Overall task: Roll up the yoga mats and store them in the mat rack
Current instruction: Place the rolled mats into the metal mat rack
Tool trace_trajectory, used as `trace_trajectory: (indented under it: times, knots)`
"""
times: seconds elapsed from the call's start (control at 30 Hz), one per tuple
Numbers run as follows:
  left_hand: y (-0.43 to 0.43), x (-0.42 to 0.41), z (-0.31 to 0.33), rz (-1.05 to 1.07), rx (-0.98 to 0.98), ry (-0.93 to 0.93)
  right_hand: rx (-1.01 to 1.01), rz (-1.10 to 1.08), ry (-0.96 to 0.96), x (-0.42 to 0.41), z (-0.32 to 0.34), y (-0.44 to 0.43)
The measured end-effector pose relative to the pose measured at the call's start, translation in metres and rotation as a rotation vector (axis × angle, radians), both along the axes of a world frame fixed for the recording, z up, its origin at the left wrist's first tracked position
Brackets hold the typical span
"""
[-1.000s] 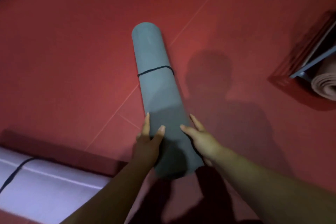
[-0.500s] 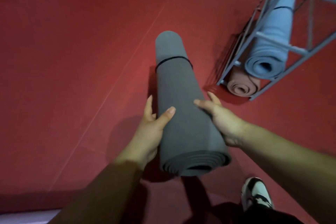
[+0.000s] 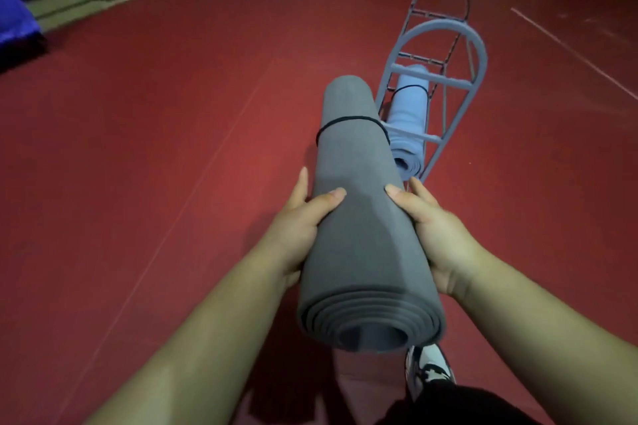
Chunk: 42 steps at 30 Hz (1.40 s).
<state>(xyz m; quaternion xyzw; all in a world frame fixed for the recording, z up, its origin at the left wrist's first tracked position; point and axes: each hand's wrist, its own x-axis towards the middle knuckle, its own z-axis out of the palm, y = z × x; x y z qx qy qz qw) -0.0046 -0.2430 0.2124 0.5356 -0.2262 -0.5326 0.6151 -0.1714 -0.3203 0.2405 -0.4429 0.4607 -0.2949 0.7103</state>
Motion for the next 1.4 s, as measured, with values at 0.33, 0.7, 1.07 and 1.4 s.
trace_trajectory:
  times: [0.33,0.7,1.07,1.4]
  knots:
    - [0.025,-0.040,0.032,-0.018,-0.031,-0.129,-0.013,-0.017,-0.040,-0.039,0.029,0.031]
    - [0.030,-0.073,0.046,-0.074,-0.012,-0.099,0.006,-0.126,-0.086,-0.071,0.042,0.055]
    - [0.002,-0.076,0.039,-0.155,-0.025,-0.094,-0.042,-0.223,-0.093,-0.077,0.034,0.038]
    - [-0.052,-0.071,0.026,-0.183,-0.035,-0.121,-0.072,-0.274,-0.082,-0.075,0.010,-0.011]
